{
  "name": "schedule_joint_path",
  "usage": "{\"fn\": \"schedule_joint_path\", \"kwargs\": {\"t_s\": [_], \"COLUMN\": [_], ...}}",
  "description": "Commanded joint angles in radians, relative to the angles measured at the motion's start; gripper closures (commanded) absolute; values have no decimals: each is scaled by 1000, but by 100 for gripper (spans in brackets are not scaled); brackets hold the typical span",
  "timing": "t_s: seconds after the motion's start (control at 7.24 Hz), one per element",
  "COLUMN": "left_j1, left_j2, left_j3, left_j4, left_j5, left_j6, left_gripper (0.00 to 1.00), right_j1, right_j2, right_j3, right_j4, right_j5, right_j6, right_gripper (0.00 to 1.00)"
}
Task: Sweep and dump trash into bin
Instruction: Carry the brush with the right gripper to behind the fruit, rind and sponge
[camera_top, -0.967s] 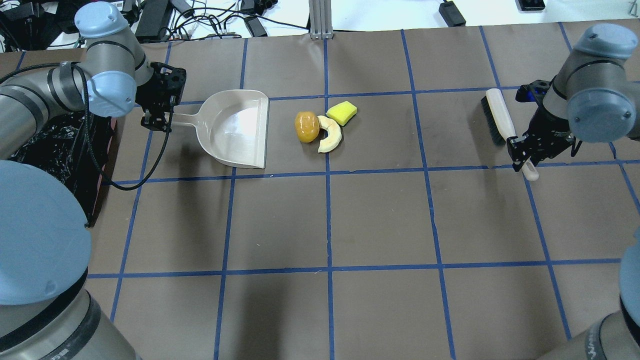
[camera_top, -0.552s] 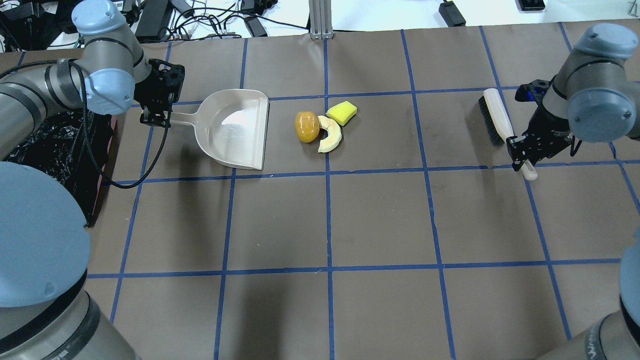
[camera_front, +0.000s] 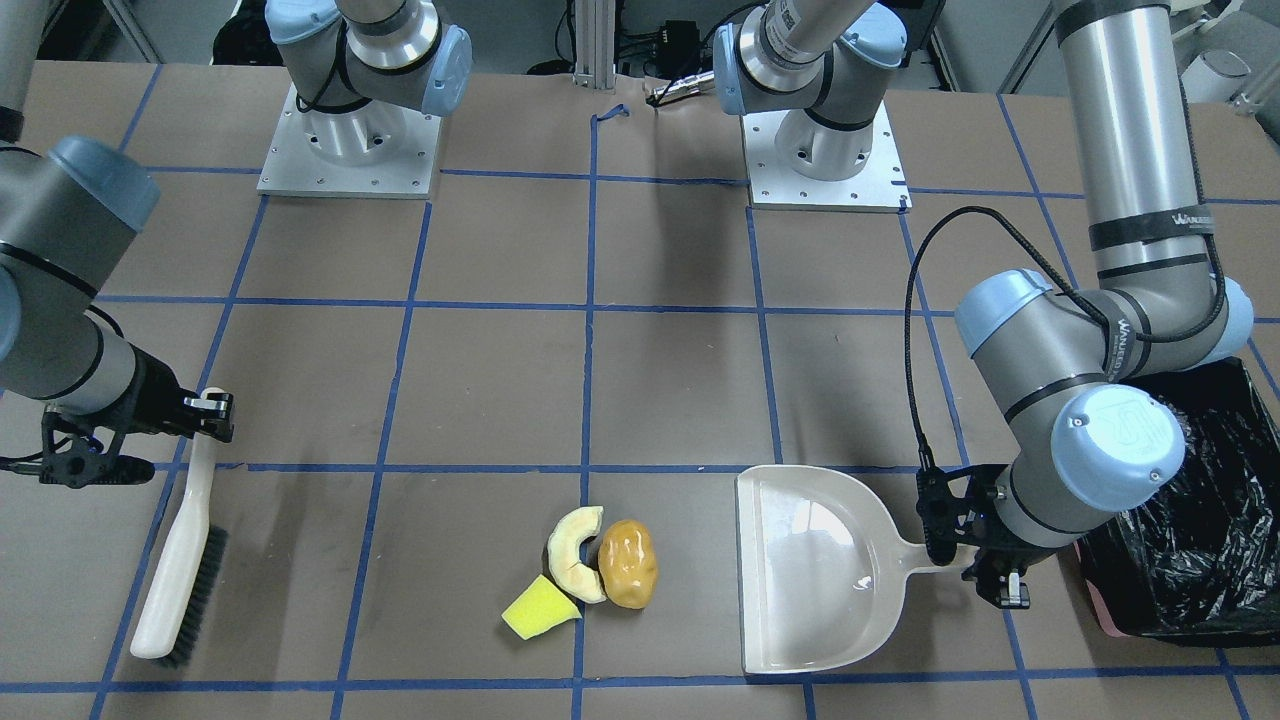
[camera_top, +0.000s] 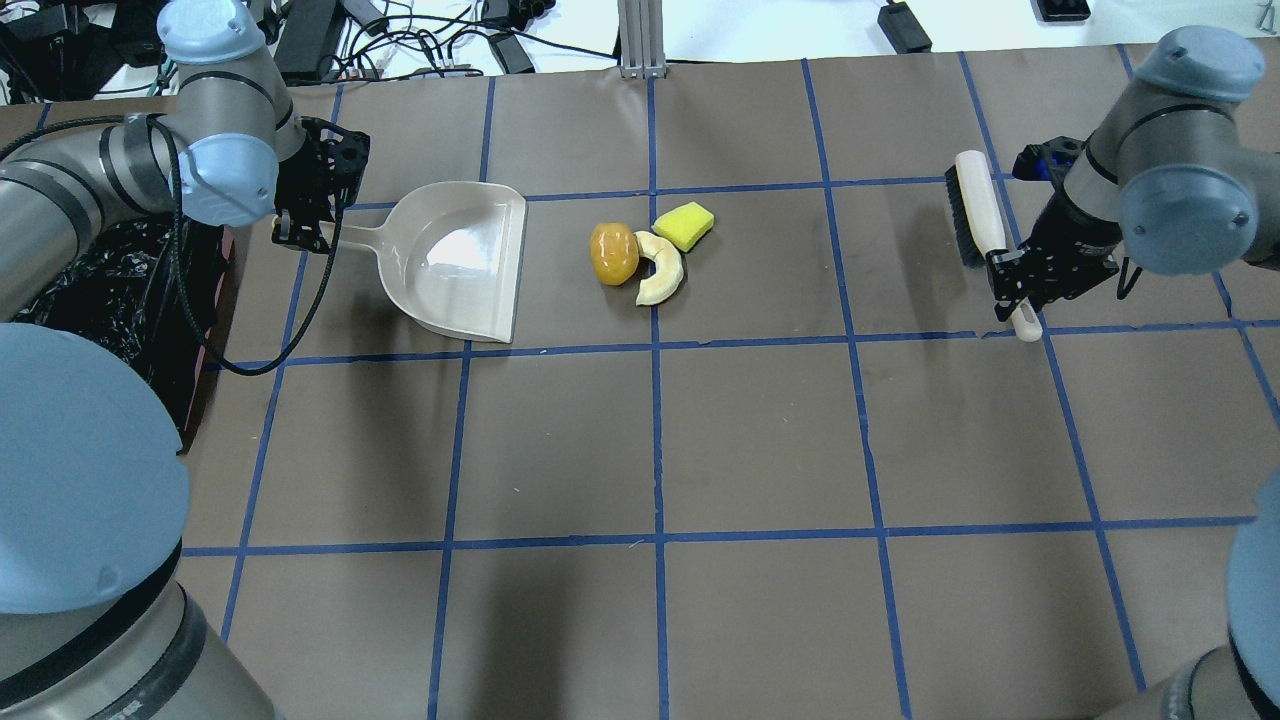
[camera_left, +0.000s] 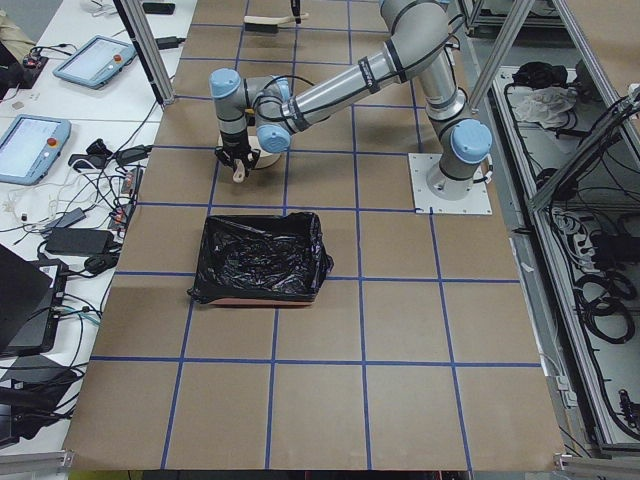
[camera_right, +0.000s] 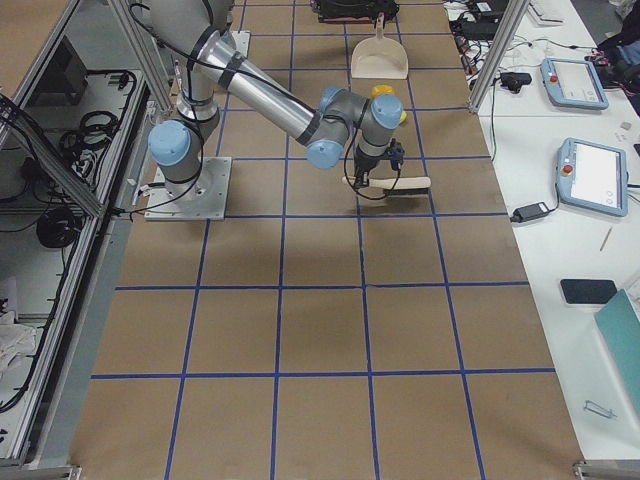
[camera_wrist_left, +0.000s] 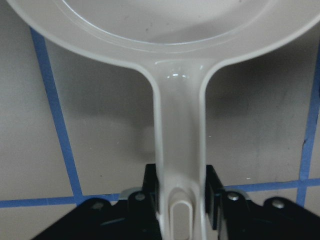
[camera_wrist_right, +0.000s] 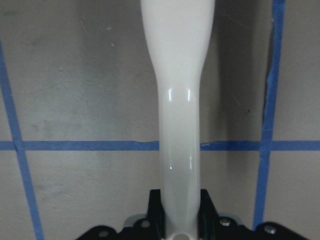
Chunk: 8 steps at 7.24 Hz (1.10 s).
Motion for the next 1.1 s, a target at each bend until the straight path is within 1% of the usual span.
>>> {"fn": "schedule_joint_path", "kwargs": {"t_s": [0.0,0.28,0.69,0.83,0.97], "left_j1": [-4,-24,-47,-50,-53], "left_j2": [0,-6,-7,-9,-9], "left_j3": [11,28,31,31,31], "left_j4": [-1,-11,-12,-12,-12], "left_j5": [4,7,10,10,10], "left_j6": [0,-22,-57,-107,-115], "left_gripper": [95,95,95,95,95], "right_j1": [119,226,389,413,426], "right_j2": [8,23,88,105,117], "right_j3": [-27,-37,-125,-139,-140], "right_j4": [-2,-14,-7,-4,1], "right_j5": [26,64,64,64,66], "right_j6": [161,330,399,399,399], "right_gripper": [100,100,100,100,100]}}
